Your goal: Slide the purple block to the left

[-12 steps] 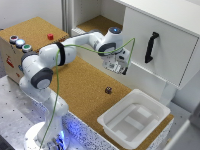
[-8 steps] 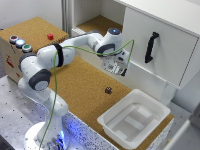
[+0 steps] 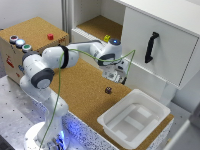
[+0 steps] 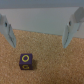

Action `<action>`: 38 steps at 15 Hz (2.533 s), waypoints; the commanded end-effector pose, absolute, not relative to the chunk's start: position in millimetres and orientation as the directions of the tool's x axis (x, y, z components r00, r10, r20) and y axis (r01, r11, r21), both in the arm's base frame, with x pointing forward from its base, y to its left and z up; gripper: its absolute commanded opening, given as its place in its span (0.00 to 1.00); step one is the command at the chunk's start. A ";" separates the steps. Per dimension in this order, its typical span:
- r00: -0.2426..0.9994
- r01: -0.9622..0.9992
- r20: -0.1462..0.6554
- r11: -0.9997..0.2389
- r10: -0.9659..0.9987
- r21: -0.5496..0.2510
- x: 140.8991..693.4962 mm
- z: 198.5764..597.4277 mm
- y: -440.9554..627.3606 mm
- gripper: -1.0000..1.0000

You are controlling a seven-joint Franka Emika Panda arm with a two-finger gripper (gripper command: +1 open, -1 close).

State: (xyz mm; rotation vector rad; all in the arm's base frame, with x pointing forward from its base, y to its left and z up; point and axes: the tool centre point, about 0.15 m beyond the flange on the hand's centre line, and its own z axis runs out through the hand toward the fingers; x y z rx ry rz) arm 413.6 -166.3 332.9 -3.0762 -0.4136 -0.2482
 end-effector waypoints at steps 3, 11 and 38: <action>0.945 0.291 0.183 -0.951 0.270 -0.101 430.4 265.6 -175.0 1.00; 0.963 0.231 0.164 -0.967 0.212 -0.108 447.3 217.9 -180.7 0.00; 0.972 0.229 0.091 -0.963 0.218 -0.145 447.6 205.8 -86.3 0.00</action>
